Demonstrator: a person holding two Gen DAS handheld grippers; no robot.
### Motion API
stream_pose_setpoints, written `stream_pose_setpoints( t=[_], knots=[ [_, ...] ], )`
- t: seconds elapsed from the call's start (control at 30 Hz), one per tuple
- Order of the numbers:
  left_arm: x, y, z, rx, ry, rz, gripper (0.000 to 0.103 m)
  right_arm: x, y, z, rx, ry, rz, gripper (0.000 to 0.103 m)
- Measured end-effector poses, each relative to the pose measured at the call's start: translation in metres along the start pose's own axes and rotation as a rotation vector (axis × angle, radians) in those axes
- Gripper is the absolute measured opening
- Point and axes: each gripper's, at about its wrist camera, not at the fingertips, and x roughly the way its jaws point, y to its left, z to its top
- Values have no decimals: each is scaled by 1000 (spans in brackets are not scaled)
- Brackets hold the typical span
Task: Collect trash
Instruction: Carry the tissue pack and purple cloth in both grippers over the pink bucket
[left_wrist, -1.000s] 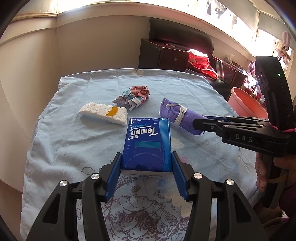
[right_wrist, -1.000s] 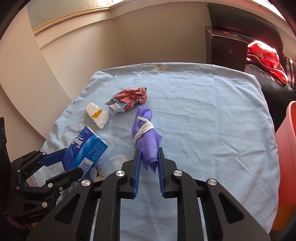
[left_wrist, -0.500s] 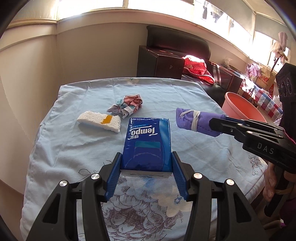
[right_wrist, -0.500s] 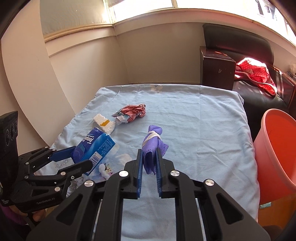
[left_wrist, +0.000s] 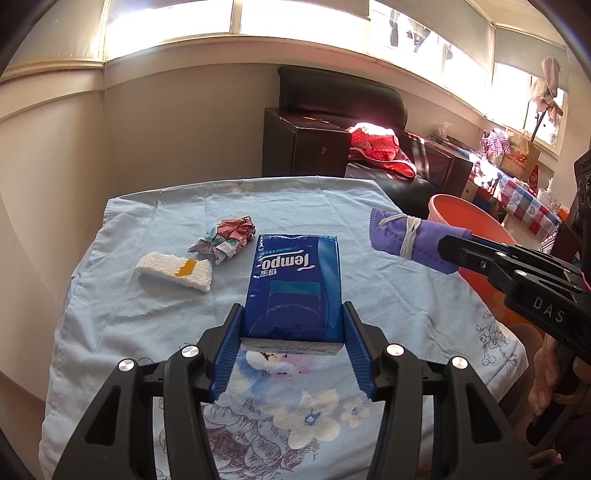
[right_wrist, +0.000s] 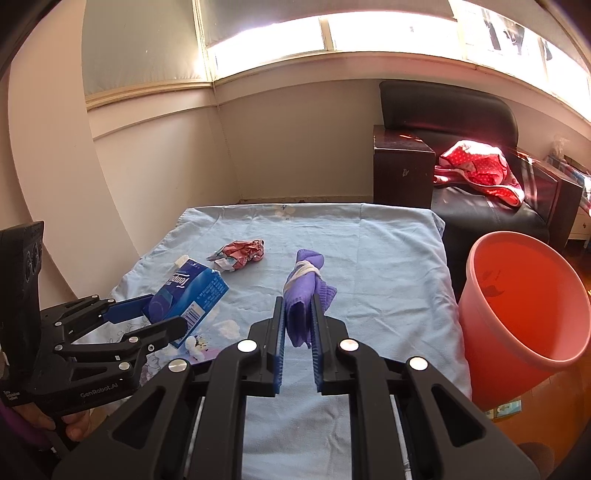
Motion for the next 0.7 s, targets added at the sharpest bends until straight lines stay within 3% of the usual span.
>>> stream_pose_setpoints(
  t=[0.7],
  knots=[
    [5,-72,48,75,-97,-77,52,-59,-66,6,123,-179,-154,13]
  ],
)
